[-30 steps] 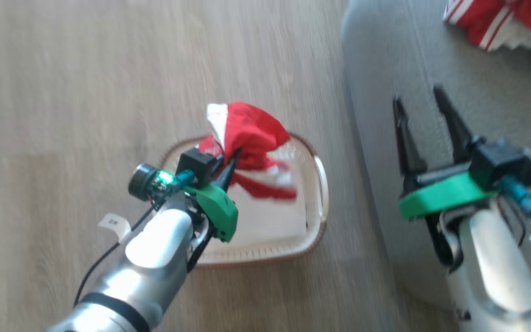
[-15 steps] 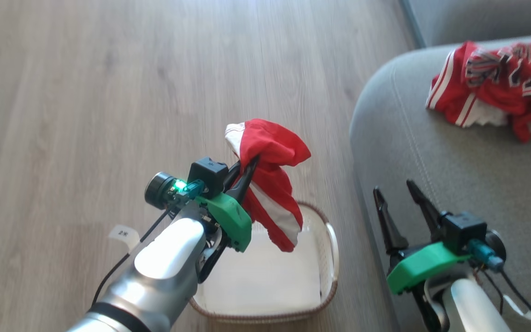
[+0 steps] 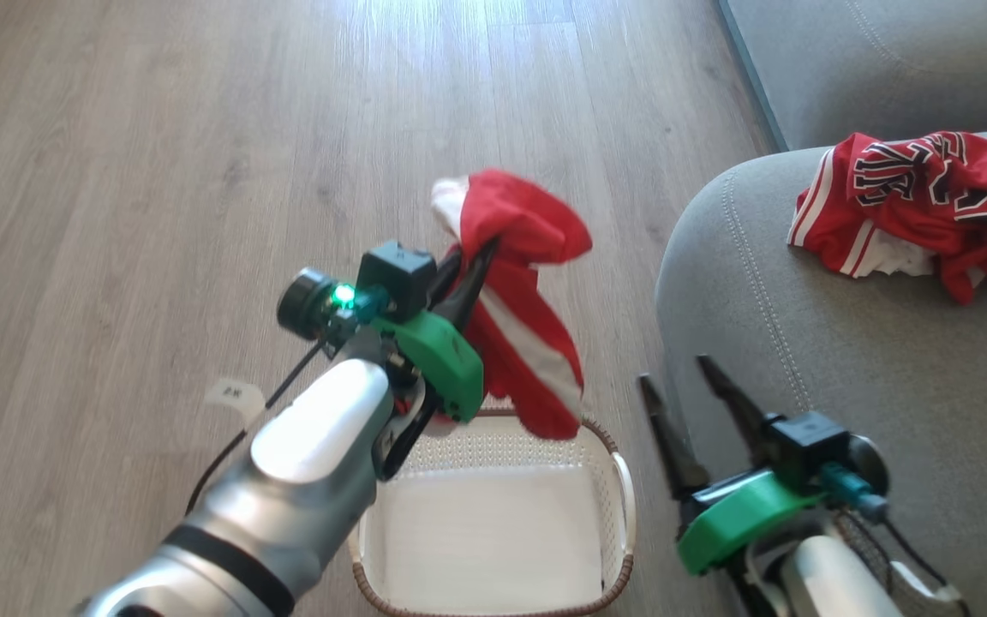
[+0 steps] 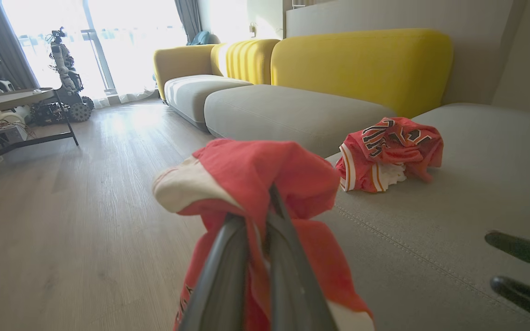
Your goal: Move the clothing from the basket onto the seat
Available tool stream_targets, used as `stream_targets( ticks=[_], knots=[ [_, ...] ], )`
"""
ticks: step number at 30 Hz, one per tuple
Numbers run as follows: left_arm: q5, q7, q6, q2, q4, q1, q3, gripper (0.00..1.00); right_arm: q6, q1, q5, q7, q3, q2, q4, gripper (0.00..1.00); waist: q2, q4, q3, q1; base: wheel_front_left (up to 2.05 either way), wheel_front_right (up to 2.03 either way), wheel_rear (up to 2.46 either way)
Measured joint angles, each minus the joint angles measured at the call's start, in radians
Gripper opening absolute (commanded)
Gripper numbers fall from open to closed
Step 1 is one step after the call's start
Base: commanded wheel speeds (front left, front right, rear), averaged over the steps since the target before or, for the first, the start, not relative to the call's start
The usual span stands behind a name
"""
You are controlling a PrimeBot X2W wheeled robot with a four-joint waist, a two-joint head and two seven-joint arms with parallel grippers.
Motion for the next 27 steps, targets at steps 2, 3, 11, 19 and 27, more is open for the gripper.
stream_targets(
  ticks=[2, 3, 11, 19, 27],
  knots=[
    [0.000, 0.007, 0.000, 0.001, -0.010, -0.015, 0.000, 0.00, 0.000, -0.003, 0.003, 0.009, 0.037, 0.000, -0.003, 1.00, 0.0000, 0.000, -0.002, 0.0000, 0.00, 0.00, 0.00],
    [0.000, 0.007, 0.000, 0.001, -0.014, -0.019, 0.000, 0.00, 0.000, -0.006, 0.004, 0.012, 0.055, 0.000, -0.003, 1.00, 0.0000, 0.000, -0.004, 0.0000, 0.00, 0.00, 0.00],
    [0.000, 0.026, 0.000, -0.001, -0.029, -0.038, -0.002, 0.00, 0.000, -0.102, -0.025, 0.028, 0.157, 0.000, 0.054, 1.00, 0.0000, 0.010, -0.010, 0.0000, 0.00, 0.00, 0.00],
    [-0.011, 0.033, 0.003, -0.006, -0.051, -0.054, -0.020, 0.00, 0.000, -0.248, -0.078, 0.018, 0.220, -0.003, 0.213, 1.00, 0.0000, 0.038, -0.013, 0.0000, 0.00, 0.00, 0.00],
    [-0.021, 0.033, 0.008, -0.007, -0.077, -0.054, -0.039, 0.00, 0.000, -0.321, -0.085, 0.004, 0.222, -0.004, 0.350, 1.00, 0.0000, 0.067, -0.021, 0.0000, 0.00, 0.00, 0.00]
  ],
)
